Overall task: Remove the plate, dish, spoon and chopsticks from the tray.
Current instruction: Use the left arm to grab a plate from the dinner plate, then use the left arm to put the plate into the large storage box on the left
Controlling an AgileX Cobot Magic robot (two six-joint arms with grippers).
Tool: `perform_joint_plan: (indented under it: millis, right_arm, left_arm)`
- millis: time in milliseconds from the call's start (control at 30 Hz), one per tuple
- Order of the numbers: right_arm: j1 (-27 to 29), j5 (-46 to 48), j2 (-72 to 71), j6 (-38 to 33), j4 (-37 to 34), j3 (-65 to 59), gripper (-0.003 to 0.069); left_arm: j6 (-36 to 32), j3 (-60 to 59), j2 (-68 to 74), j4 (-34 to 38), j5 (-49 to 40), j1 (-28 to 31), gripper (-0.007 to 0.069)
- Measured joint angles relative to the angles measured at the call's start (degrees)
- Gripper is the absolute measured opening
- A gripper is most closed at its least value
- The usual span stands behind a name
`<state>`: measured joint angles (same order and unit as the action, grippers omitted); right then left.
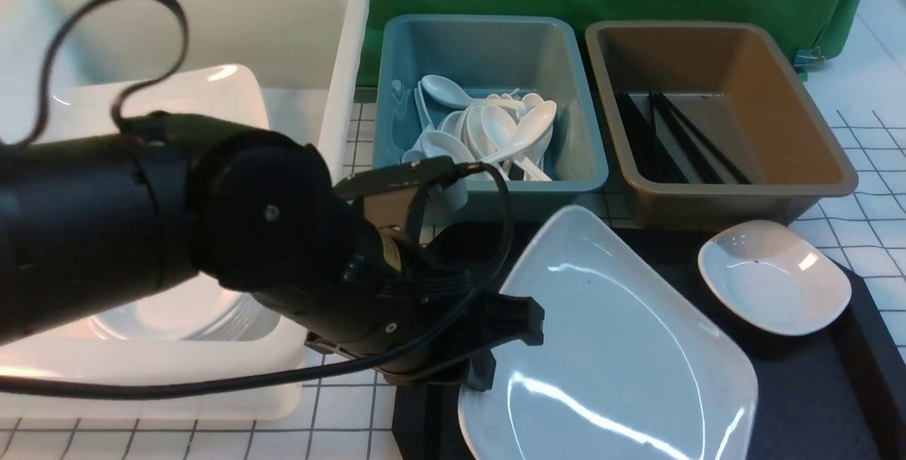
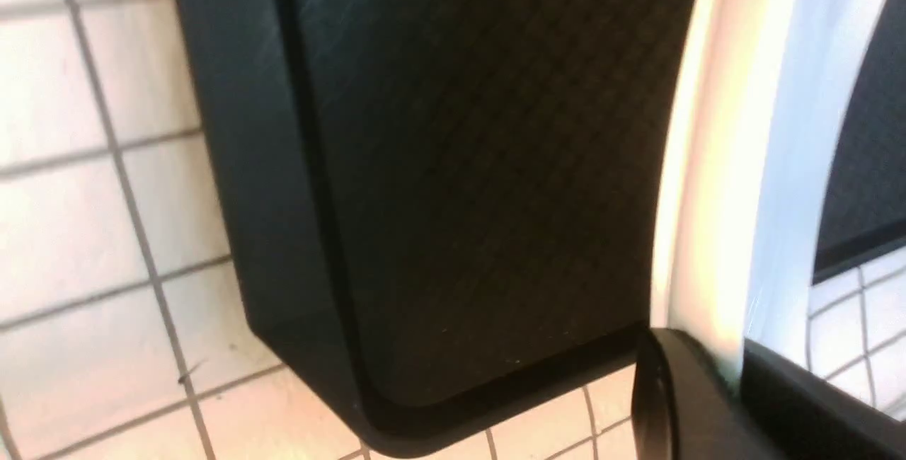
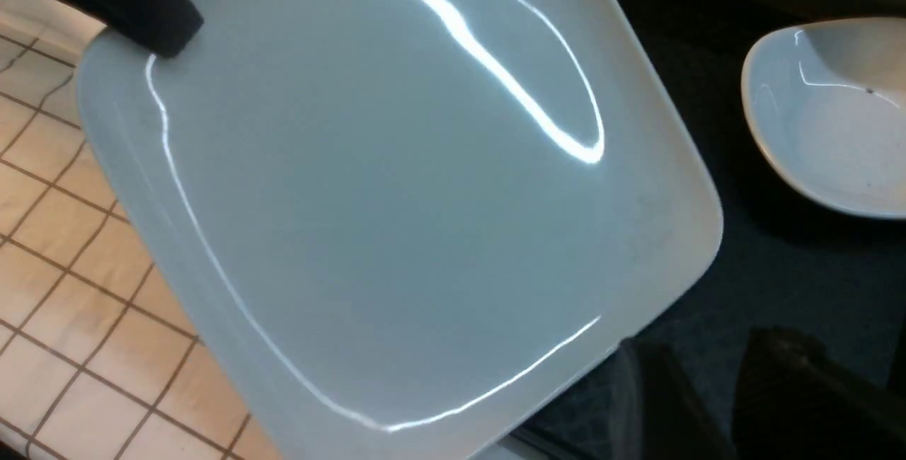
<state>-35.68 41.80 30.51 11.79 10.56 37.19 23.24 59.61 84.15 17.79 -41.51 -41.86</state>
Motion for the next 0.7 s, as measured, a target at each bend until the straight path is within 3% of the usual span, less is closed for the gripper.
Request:
perform_joint_plan:
  millis: [700]
  right_arm:
    - [0.0, 0.0, 0.0, 0.0, 0.0, 0.0, 0.024]
  left_arm:
    - [-2.1, 2.4, -0.2, 2.5, 3.7, 1.7, 0.0015]
